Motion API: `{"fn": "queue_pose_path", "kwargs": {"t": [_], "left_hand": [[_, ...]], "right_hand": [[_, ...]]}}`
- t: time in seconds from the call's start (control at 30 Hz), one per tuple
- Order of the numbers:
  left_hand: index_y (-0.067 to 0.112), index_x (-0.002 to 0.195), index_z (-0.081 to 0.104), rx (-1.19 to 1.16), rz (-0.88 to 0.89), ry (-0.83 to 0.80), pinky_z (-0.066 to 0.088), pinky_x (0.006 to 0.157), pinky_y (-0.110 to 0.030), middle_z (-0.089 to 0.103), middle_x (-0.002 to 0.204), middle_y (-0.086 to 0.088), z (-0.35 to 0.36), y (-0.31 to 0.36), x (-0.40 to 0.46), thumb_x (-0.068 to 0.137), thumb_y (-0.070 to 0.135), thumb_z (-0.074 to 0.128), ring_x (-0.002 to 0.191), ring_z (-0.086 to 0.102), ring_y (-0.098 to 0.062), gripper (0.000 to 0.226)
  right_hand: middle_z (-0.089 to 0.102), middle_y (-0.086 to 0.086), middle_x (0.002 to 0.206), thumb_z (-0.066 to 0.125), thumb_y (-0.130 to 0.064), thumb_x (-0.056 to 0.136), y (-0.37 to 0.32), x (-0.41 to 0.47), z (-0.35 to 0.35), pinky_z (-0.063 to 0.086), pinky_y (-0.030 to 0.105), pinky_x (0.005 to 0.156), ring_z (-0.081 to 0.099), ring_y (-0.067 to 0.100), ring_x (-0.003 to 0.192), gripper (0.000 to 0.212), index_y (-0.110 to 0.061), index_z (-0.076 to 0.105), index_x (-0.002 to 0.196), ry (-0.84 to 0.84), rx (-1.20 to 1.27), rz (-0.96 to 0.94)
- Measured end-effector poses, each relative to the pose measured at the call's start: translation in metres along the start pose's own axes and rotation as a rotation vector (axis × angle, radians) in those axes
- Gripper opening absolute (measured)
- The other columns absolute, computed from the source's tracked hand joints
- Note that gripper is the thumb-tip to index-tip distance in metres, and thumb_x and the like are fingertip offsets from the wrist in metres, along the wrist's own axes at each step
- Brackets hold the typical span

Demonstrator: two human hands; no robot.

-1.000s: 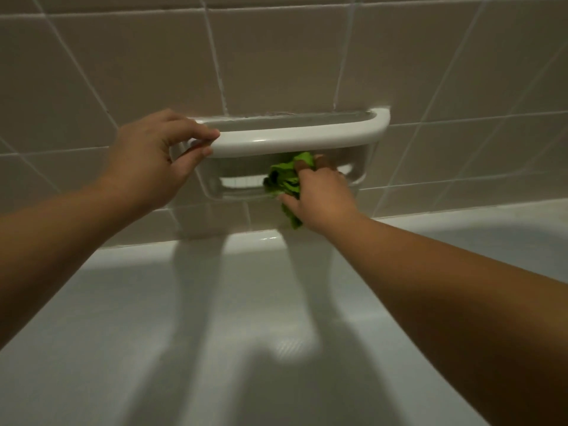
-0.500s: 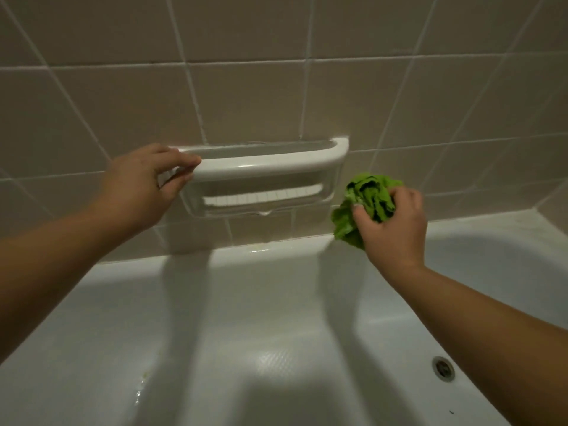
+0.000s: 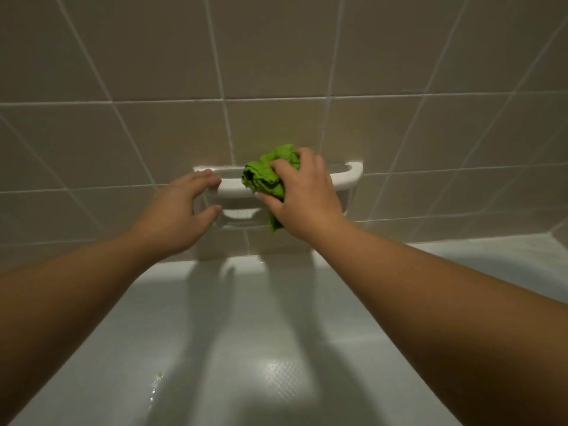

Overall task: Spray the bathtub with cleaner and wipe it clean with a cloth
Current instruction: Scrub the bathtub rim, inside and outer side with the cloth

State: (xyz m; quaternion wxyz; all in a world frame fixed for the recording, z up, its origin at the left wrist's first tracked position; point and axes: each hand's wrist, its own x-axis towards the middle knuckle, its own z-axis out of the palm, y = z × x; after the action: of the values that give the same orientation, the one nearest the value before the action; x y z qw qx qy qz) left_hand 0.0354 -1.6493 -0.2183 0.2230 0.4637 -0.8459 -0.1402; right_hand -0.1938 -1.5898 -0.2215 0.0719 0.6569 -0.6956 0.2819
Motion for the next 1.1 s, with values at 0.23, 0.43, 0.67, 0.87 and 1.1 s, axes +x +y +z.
{"fn": "queue_pose_path", "kwargs": {"t": [0.23, 0.43, 0.67, 0.87, 1.1], "left_hand": [[0.024, 0.153, 0.047, 0.048, -0.119, -0.097, 0.037, 0.108, -0.034, 0.046, 0.155, -0.001, -0.030, -0.018, -0.017, 0.095, 0.033, 0.071, 0.122, 0.057, -0.031, 0.063], [0.021, 0.162, 0.025, 0.246, -0.057, -0.076, 0.021, 0.124, -0.046, 0.027, 0.166, -0.008, -0.049, -0.046, -0.010, 0.092, 0.041, 0.072, 0.152, 0.027, -0.029, 0.087], [0.019, 0.165, 0.004, 0.700, 0.213, 0.045, 0.006, 0.125, -0.062, -0.019, 0.171, -0.007, -0.065, -0.052, 0.017, 0.092, 0.059, 0.055, 0.158, -0.013, -0.026, 0.098], [0.023, 0.162, -0.017, 0.792, 0.207, -0.070, 0.000, 0.125, -0.062, -0.039, 0.163, -0.001, -0.060, -0.057, 0.020, 0.093, 0.070, 0.042, 0.153, -0.030, -0.026, 0.102], [0.024, 0.165, -0.004, 0.729, 0.206, -0.035, 0.003, 0.124, -0.064, -0.035, 0.166, -0.001, -0.053, -0.056, 0.020, 0.091, 0.073, 0.040, 0.155, -0.024, -0.027, 0.099]], "right_hand": [[0.044, 0.022, 0.134, 0.082, -0.042, 0.083, 0.055, -0.012, -0.014, 0.045, 0.050, 0.105, 0.047, 0.041, 0.122, 0.056, -0.009, 0.064, 0.123, 0.056, 0.038, 0.048], [0.044, 0.022, 0.136, 0.079, -0.043, 0.083, -0.018, 0.007, 0.020, 0.048, 0.050, 0.100, 0.048, 0.042, 0.119, 0.055, -0.015, 0.063, 0.128, 0.023, 0.057, -0.120], [0.049, 0.024, 0.134, 0.092, -0.026, 0.069, -0.055, 0.020, 0.041, 0.052, 0.050, 0.094, 0.053, 0.045, 0.113, 0.070, -0.015, 0.064, 0.132, -0.080, 0.071, -0.240], [0.045, 0.019, 0.134, 0.085, -0.035, 0.074, 0.000, 0.004, 0.016, 0.049, 0.044, 0.101, 0.051, 0.039, 0.120, 0.061, -0.016, 0.067, 0.129, 0.018, 0.108, -0.021], [0.043, 0.014, 0.131, 0.083, -0.038, 0.077, -0.075, 0.029, 0.043, 0.046, 0.045, 0.100, 0.046, 0.036, 0.119, 0.057, -0.020, 0.065, 0.128, -0.046, 0.074, -0.148]]}}
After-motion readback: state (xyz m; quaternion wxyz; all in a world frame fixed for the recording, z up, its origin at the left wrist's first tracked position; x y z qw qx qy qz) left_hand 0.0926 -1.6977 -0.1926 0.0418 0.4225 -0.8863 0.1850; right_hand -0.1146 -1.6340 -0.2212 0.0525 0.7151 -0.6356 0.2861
